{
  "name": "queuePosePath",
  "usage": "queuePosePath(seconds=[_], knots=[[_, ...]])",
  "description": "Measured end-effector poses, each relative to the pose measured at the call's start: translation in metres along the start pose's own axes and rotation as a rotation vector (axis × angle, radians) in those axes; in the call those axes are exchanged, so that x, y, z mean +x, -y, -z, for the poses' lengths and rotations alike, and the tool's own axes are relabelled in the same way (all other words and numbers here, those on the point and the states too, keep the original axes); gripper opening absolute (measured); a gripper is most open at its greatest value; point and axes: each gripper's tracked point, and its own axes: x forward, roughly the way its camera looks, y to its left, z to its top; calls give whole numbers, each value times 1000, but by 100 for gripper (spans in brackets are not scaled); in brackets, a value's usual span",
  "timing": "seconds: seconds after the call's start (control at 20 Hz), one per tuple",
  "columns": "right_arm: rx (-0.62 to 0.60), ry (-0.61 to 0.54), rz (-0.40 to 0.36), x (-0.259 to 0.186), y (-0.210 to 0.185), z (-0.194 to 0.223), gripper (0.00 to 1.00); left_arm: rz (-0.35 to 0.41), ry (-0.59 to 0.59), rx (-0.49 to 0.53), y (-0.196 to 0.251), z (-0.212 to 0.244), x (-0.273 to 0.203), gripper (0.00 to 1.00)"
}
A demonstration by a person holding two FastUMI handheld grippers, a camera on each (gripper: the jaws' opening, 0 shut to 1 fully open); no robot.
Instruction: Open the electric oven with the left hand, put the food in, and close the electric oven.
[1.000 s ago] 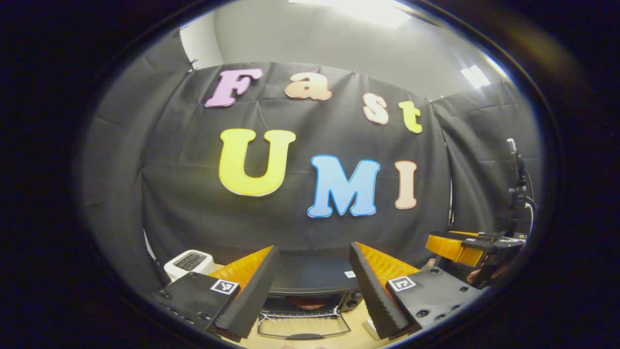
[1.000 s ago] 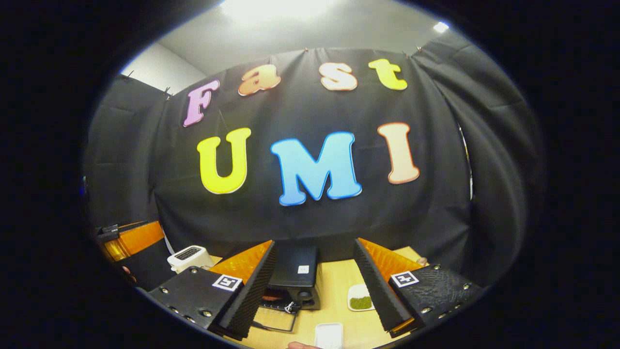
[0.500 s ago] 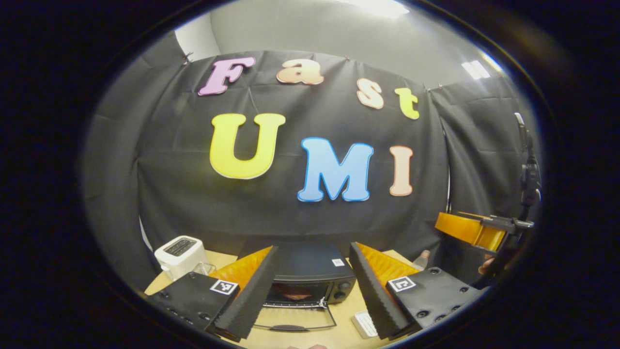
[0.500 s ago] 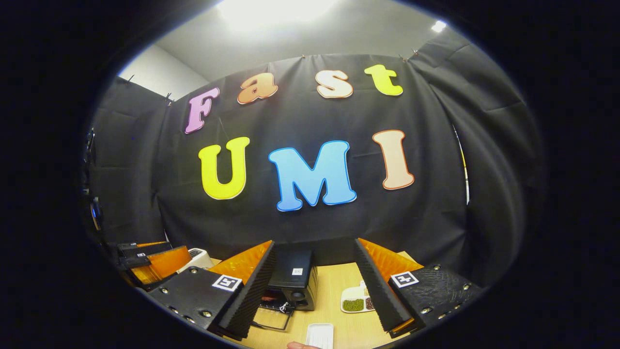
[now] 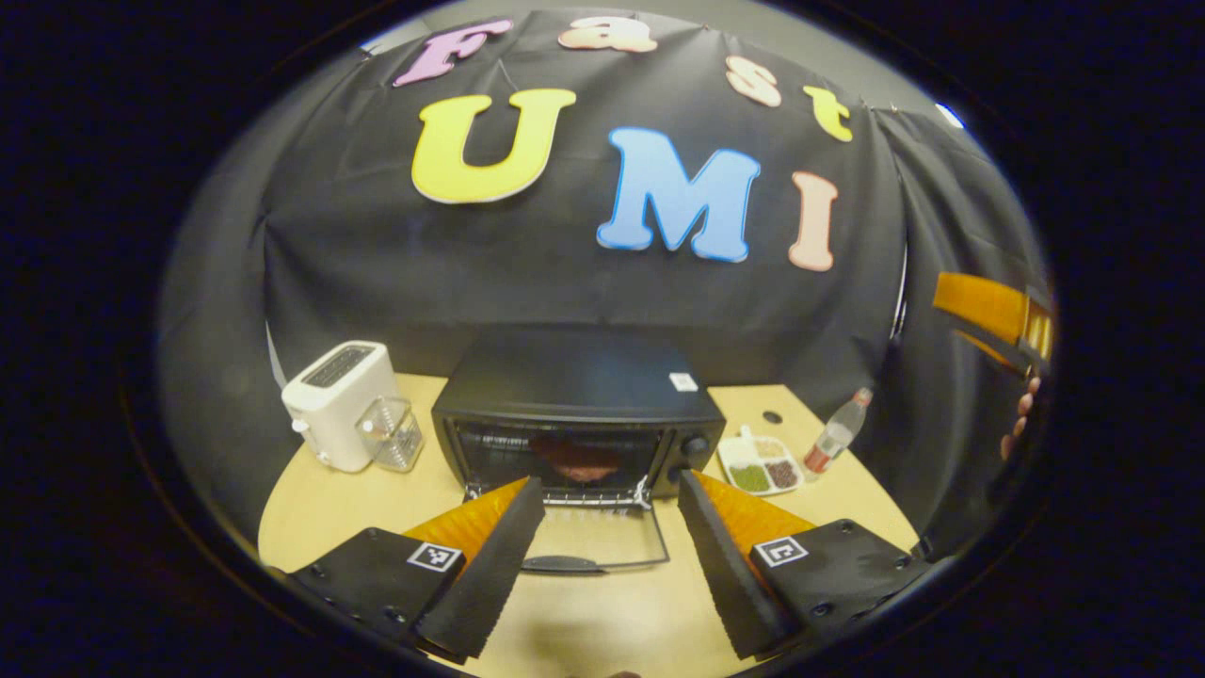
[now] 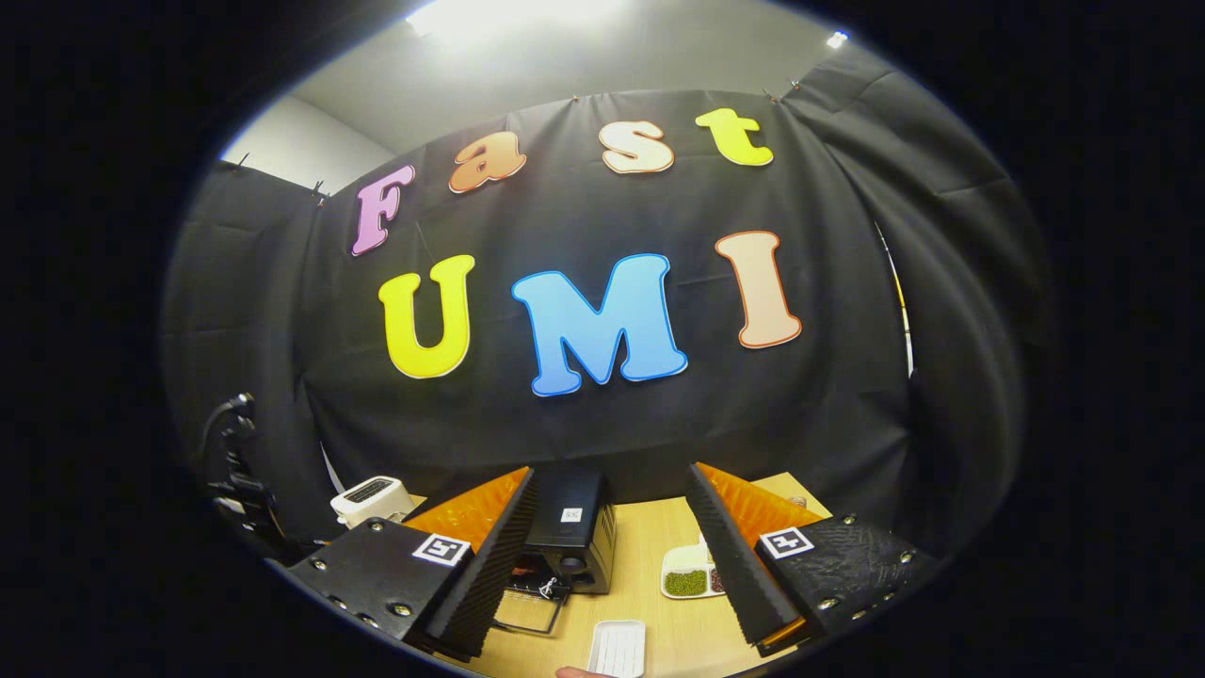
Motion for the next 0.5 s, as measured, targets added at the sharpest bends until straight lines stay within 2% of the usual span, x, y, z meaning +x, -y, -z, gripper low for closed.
queuePosePath(seconds=[0.1,0.15,0.2,0.25,0.35,0.4,0.5], knots=[[2,-8,9,1,4,4,96,-15,-86,-20,-5,30,12,100],[4,-12,16,0,7,5,96,-25,-132,-32,-8,48,16,97],[7,-14,22,-1,10,6,88,-35,-183,-39,-12,66,21,100],[9,-17,29,-1,13,7,88,-34,-224,-42,-16,83,24,100],[7,-23,40,-1,19,9,88,-35,-278,-25,-20,108,31,94],[4,-25,47,0,21,10,88,-44,-313,-11,-24,119,34,98],[5,-27,59,0,26,11,87,-55,-380,9,-31,140,38,100]])
